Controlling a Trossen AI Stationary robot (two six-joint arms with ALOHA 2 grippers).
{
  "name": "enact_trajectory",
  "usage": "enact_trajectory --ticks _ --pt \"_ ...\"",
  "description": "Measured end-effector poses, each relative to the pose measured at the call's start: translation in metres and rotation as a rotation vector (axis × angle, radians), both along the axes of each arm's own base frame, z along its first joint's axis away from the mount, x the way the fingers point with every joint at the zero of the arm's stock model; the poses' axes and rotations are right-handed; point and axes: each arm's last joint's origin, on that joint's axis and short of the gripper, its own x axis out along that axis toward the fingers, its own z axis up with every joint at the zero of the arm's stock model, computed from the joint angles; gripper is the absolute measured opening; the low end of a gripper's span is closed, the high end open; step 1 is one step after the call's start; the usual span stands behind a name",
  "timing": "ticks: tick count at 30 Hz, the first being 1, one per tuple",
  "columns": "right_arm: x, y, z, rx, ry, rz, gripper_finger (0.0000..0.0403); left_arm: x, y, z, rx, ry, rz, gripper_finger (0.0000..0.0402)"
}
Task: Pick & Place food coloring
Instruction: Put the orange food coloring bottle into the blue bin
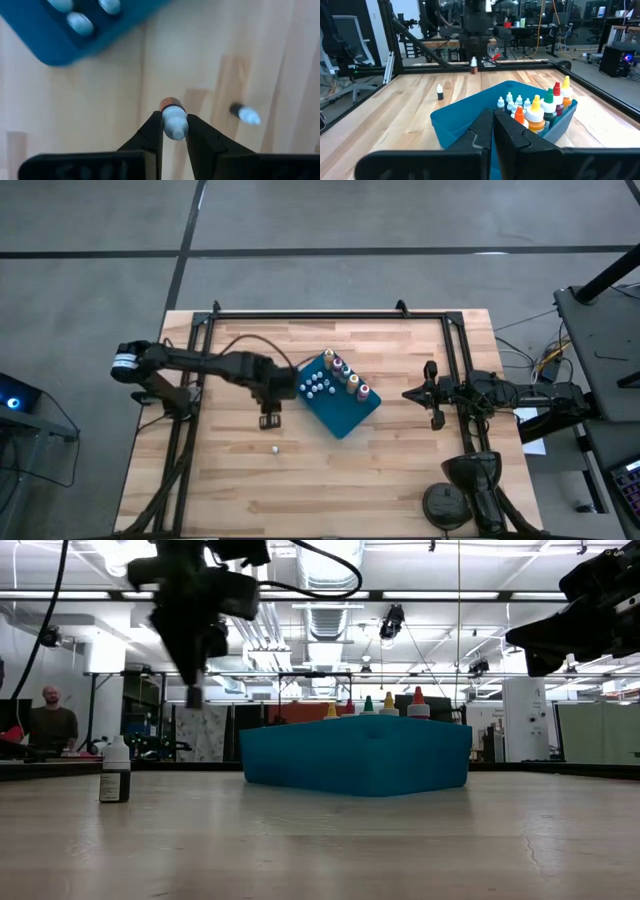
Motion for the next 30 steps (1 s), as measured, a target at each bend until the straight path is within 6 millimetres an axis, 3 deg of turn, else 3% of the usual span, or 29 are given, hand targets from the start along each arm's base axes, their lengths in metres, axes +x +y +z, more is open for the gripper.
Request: enact_trajectory --ticks 12,23,30 --pt "0.000 0.000 0.000 0.001 0.000 0.000 0.0009 0.045 0.036 0.014 0.012 -0.054 0.081 0.0042" --pt "0.000 0.000 0.000 0.001 0.001 0.000 0.0009 0.102 0.044 0.015 0.004 -0.100 0.058 0.0042" --pt "0.000 0.000 0.000 0.000 0.001 0.000 0.0009 0.124 0.047 0.007 0.010 -0.098 0.026 0.0042"
